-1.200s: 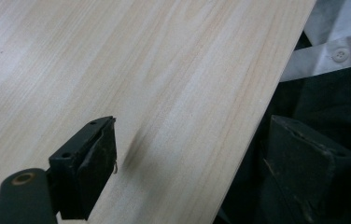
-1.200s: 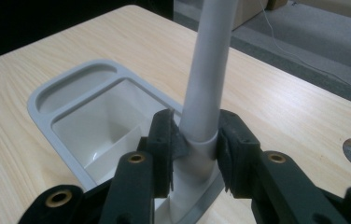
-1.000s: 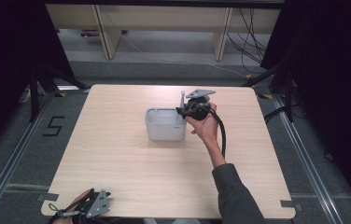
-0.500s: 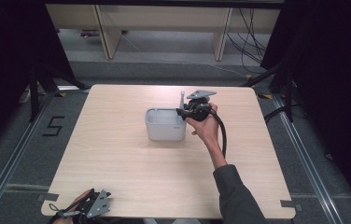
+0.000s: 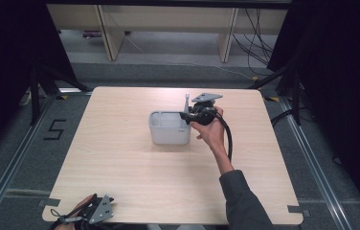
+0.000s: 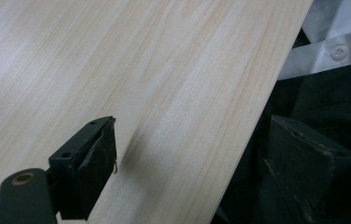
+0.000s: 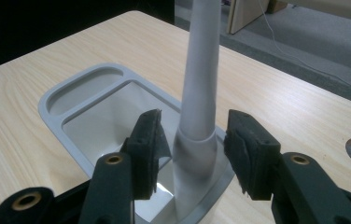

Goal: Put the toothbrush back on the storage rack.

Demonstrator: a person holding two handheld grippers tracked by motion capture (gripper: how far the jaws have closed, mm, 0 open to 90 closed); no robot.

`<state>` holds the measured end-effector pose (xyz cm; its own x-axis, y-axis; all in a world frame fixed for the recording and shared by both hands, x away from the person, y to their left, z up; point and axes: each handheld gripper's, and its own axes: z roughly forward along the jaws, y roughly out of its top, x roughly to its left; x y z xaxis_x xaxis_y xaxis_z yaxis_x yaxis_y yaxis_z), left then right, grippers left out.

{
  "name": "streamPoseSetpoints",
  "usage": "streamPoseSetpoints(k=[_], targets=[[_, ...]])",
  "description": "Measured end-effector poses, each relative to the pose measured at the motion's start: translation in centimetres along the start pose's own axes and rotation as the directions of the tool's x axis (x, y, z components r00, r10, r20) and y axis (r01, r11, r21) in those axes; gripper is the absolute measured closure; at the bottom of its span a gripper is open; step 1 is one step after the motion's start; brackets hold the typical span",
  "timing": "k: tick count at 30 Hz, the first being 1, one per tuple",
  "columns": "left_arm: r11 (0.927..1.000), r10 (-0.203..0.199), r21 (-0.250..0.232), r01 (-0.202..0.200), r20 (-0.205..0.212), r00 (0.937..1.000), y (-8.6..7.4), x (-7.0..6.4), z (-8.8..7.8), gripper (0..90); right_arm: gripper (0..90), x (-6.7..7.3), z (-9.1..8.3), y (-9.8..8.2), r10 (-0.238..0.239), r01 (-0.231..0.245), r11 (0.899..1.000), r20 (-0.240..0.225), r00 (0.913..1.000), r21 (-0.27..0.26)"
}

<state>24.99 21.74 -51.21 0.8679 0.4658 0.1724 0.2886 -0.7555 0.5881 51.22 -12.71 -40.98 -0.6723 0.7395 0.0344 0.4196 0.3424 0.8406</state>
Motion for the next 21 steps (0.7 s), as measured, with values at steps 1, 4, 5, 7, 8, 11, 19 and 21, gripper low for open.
streamPoseSetpoints(k=[1, 4, 5, 7, 8, 11, 19, 21], targets=[[1.0000, 0.001, 0.000, -0.001, 0.001, 1.0000, 0.01, 0.00, -0.01, 16.1, 55.9, 0.00, 0.00, 0.00, 0.000, 0.000, 1.000, 0.000, 1.0000, 0.000], [1.0000, 0.000, 0.000, 0.000, -0.002, 1.0000, -0.01, 0.01, 0.01, 16.1, 55.8, -0.21, 0.02, -0.01, -0.018, 0.018, 1.000, 0.000, 0.9998, -0.015], [0.9999, -0.014, 0.000, 0.014, 0.001, 0.9999, -0.04, -0.06, 0.04, 16.1, 55.8, -0.15, -0.05, -0.01, -0.003, 0.003, 1.000, 0.000, 1.0000, -0.011], [0.9999, -0.010, -0.001, 0.010, 0.001, 0.9999, -0.02, -0.05, 0.02, 16.1, 55.3, -0.06, -0.10, -0.02, 0.018, -0.018, 1.000, -0.002, 0.9998, -0.022], [1.0000, 0.000, 0.000, 0.000, -0.002, 1.0000, 0.00, 0.01, 0.02, 16.1, 54.5, -0.14, -0.12, -0.03, 0.004, -0.004, 1.000, 0.001, 1.0000, -0.026], [1.0000, 0.000, 0.001, 0.000, 0.000, 1.0000, -0.01, 0.00, 0.05, 16.1, 52.6, -0.07, -0.28, -0.03, 0.020, -0.021, 1.000, -0.009, 0.9997, -0.024], [1.0000, -0.001, 0.000, 0.001, -0.001, 1.0000, -0.02, 0.02, 0.05, 16.1, 46.4, 0.01, -0.47, -0.02, 0.029, -0.029, 0.999, 0.003, 0.9996, -0.014], [1.0000, 0.000, 0.000, 0.000, -0.002, 1.0000, -0.02, 0.02, 0.04, 16.1, 45.1, -0.08, -0.39, -0.06, 0.014, -0.014, 1.000, -0.005, 0.9999, -0.025]])
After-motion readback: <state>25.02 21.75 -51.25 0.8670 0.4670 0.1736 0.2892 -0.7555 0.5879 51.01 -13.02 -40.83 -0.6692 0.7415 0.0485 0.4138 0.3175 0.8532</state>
